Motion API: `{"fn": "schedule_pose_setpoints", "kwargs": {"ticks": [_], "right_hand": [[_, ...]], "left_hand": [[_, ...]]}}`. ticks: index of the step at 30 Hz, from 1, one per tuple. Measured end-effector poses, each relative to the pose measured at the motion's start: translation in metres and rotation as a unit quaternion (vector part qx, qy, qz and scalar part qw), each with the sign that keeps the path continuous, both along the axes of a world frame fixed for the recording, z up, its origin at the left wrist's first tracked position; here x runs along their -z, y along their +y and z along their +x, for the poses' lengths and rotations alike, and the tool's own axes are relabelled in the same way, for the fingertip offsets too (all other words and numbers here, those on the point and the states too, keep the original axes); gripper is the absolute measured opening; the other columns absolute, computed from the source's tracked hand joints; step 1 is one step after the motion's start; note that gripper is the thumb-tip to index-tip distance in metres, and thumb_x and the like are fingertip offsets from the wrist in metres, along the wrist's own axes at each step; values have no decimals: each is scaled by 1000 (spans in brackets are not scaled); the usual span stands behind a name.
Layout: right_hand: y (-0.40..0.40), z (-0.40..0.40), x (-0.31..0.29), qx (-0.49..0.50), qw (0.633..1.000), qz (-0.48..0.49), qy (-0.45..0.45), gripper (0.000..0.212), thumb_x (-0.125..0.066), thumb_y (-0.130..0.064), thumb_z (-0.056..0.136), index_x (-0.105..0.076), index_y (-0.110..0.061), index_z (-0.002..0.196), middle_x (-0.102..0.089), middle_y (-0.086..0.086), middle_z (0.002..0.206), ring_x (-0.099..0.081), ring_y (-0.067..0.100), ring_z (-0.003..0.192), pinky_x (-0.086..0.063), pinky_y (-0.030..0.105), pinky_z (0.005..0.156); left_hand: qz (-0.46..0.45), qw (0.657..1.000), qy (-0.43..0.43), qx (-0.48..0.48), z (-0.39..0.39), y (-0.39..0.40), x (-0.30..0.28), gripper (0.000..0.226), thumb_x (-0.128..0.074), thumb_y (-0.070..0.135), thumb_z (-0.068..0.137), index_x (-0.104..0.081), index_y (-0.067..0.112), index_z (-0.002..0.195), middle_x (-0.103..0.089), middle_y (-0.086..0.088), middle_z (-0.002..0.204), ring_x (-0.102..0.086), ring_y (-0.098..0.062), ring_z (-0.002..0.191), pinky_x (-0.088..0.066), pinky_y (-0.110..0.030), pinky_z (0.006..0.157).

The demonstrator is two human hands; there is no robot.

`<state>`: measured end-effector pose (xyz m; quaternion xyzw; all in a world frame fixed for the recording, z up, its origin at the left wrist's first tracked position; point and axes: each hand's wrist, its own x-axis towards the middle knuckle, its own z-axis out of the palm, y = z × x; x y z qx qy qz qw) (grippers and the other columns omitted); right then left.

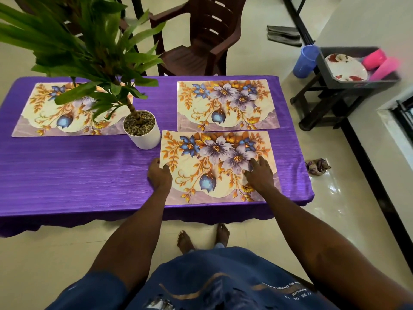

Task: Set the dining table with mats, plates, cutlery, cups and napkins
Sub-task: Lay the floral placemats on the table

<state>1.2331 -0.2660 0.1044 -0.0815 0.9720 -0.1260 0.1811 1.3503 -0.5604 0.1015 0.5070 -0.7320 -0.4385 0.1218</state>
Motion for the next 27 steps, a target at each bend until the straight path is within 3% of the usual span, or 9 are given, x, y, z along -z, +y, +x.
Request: {"fn": "schedule_pose_setpoints", "kwargs": {"ticks": [8, 13, 18, 22, 27], "right_hand": [[-2, 1, -1, 5, 1000, 5, 1, 53, -57, -37, 95, -40, -18, 141, -26, 12, 158, -23, 33, 145, -28, 50, 115], [-1, 3, -4, 1, 1000, 4, 0, 54, -59, -36, 92, -41, -18, 140, -27, 11, 157, -25, 33, 144, -27, 51, 114], [1, 5, -4, -6, 1000, 16, -3, 59, -57, -45, 92, -38, -23, 143, -25, 8, 159, -22, 33, 146, -25, 54, 115], [1, 7, -4, -7, 1000, 19, -2, 59, -56, -46, 92, -37, -22, 143, -24, 9, 159, -21, 33, 147, -24, 54, 115], [-2, 4, -8, 8, 1000, 4, 28, 63, -55, -49, 92, -36, -19, 144, -37, 14, 149, -35, 35, 136, -33, 52, 109]], "left_hand": [[-35, 999, 12, -30, 2, 6, -10, 30, -72, 18, 87, -61, 9, 114, -59, -12, 119, -59, -27, 107, -56, -42, 86], [51, 998, -22, -11, 13, 9, -9, 26, -61, 17, 93, -45, 13, 113, -62, -9, 109, -64, -26, 95, -56, -38, 72], [67, 998, -13, 19, 22, 2, -8, 29, -62, 22, 94, -45, 14, 116, -62, -8, 110, -64, -27, 97, -55, -36, 73], [131, 990, 28, 51, 30, -13, -4, 41, -70, 31, 89, -53, 14, 124, -65, -5, 115, -64, -24, 103, -56, -41, 81], [142, 984, 55, 89, 30, -9, -4, 35, -65, 28, 94, -58, 14, 125, -66, -6, 121, -64, -25, 108, -56, -45, 88]]}}
